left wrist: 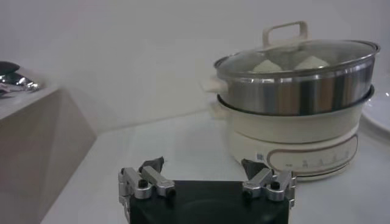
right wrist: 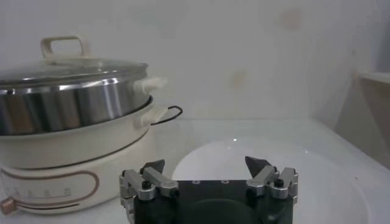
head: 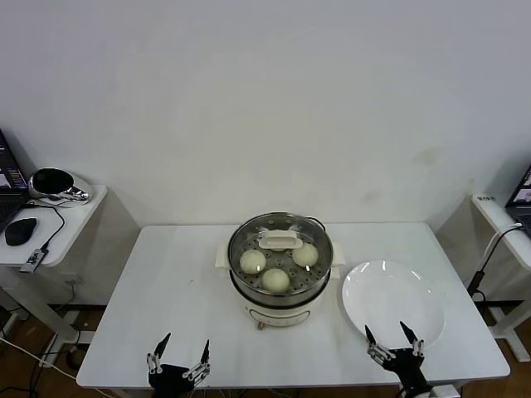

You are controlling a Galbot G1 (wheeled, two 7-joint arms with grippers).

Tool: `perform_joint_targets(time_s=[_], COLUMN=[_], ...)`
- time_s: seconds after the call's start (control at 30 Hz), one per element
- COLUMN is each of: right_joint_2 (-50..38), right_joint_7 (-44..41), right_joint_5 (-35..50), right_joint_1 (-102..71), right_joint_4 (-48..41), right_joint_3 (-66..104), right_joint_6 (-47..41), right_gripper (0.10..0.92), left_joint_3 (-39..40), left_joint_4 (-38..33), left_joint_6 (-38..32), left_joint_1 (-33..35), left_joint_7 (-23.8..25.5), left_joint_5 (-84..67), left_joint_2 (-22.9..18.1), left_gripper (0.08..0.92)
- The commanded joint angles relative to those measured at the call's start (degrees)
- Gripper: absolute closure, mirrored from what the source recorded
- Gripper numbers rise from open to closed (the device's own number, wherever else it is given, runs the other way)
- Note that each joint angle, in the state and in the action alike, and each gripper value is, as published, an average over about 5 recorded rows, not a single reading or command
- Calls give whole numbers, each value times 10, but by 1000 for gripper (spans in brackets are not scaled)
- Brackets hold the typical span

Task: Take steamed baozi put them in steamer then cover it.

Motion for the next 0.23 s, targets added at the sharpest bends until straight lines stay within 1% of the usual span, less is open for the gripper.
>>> perform_joint_targets(time_s=[0.03, 0.23], right_joint_2=[1, 1], right_joint_7=[7, 4], right_joint_5=[-14, -26], right_joint_1=[-11, -15], right_joint_4=[14, 23], right_joint_3=[1, 7], right_joint_6=[-15, -14], right_gripper=[203, 203], left_joint_3=[-11, -9], left_joint_4=[-5, -12], left_joint_6=[-7, -7], left_joint_1=[19, 21], left_joint_7=[0, 1], left_joint_5=[-18, -17], left_joint_2=[-3, -2], left_gripper=[177, 177])
